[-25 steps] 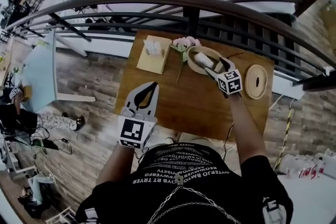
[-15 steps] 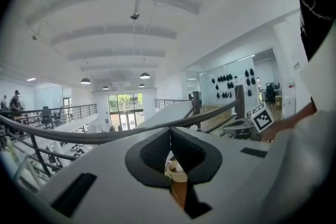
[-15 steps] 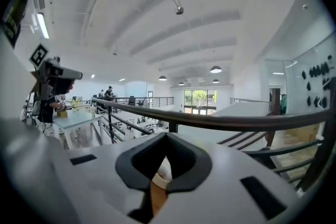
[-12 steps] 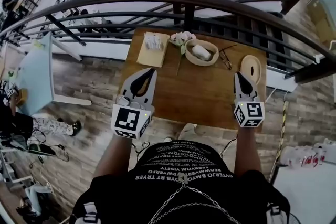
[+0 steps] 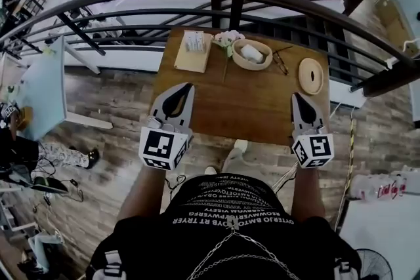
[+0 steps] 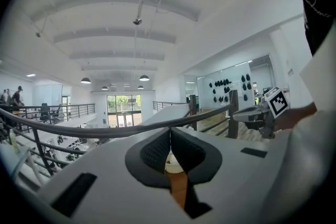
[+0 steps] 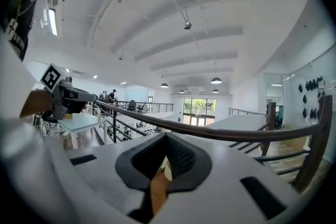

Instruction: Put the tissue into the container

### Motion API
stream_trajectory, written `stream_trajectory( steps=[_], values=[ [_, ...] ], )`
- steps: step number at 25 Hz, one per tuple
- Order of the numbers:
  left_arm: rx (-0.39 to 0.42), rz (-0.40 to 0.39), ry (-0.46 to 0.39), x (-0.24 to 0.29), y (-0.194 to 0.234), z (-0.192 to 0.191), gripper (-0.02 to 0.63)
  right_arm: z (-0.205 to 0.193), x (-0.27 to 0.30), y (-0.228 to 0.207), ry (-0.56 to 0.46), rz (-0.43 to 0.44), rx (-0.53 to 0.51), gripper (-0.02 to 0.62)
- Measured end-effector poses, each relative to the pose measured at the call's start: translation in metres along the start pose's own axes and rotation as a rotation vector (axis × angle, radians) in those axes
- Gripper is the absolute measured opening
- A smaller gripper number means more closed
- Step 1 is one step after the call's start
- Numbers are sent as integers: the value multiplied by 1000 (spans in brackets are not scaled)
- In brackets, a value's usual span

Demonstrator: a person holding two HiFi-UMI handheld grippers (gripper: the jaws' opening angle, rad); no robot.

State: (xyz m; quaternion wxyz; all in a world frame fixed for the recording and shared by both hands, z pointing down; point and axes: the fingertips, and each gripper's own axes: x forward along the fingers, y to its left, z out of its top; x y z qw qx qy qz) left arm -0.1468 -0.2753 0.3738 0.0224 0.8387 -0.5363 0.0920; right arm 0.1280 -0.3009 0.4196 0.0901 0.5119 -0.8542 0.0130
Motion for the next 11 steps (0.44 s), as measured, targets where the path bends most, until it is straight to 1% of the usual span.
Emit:
stream_trajectory(
  steps=[4,11],
  values=[
    [-4,-7,3,-9,-6,-3,29,0,-6,7,5,8,21,14],
    [-3,8,13,-1,2,-2,29,3,9,10,7,43,18,14]
  ],
)
